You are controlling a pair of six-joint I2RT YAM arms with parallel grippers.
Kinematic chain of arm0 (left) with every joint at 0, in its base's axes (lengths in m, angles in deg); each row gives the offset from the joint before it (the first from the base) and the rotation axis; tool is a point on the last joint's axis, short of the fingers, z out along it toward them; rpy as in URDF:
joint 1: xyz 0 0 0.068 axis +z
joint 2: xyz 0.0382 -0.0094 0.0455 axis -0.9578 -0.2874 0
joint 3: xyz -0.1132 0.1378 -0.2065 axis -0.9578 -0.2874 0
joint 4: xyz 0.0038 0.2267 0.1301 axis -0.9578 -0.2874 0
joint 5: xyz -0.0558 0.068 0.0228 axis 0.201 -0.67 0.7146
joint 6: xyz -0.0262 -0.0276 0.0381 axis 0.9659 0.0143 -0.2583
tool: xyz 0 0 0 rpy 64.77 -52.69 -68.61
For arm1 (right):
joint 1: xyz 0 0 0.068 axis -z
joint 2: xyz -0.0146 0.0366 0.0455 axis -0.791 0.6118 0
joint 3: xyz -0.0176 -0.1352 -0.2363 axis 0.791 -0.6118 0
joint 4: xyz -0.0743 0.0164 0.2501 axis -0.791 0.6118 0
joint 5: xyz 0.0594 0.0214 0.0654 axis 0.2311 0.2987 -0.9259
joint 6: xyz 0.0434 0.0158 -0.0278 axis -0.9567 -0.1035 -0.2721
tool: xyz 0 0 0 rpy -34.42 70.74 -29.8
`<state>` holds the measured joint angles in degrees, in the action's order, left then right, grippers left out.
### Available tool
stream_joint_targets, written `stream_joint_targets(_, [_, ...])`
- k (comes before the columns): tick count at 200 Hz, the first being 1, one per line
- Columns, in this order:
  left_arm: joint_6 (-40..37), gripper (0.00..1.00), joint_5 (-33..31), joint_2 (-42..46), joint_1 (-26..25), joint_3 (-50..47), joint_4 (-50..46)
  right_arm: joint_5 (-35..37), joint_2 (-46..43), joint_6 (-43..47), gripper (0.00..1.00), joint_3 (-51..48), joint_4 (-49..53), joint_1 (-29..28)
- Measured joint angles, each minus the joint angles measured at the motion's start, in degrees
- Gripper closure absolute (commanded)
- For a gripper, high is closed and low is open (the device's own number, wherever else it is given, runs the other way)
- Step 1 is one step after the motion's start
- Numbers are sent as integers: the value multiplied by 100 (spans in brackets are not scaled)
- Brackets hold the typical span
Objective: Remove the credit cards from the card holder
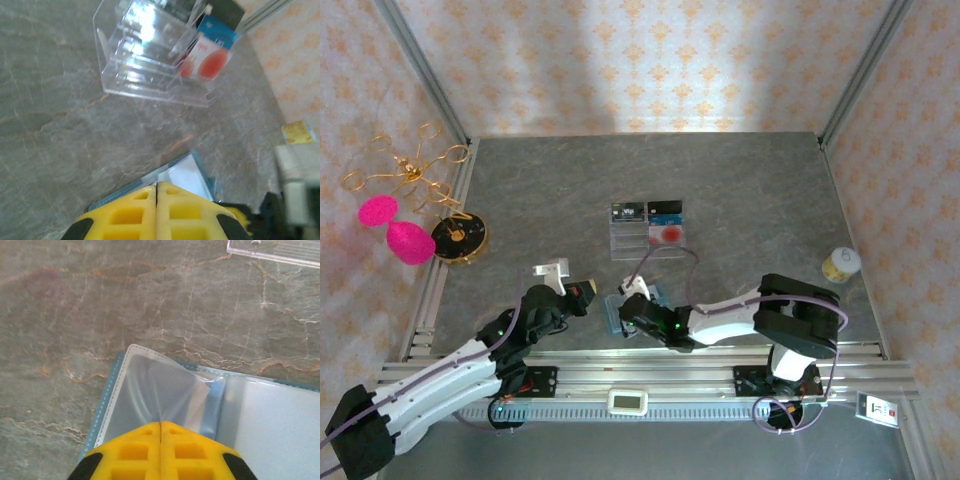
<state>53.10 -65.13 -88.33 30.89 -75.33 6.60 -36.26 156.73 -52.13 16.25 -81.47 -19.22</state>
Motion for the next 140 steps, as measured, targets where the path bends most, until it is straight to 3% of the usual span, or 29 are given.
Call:
stream_joint_targets(74, [20, 100, 420, -1351, -442, -144, 944, -11, -210, -426, 100, -157, -260, 20])
stream_joint_targets(112, [15, 100, 597, -2304, -627, -35, 1425, 142, -420, -616, 70, -249, -251, 20])
stream_joint_targets(140, [-44, 100, 706, -2940, -728, 345, 1720, 391, -1217, -828, 65, -693, -133, 20])
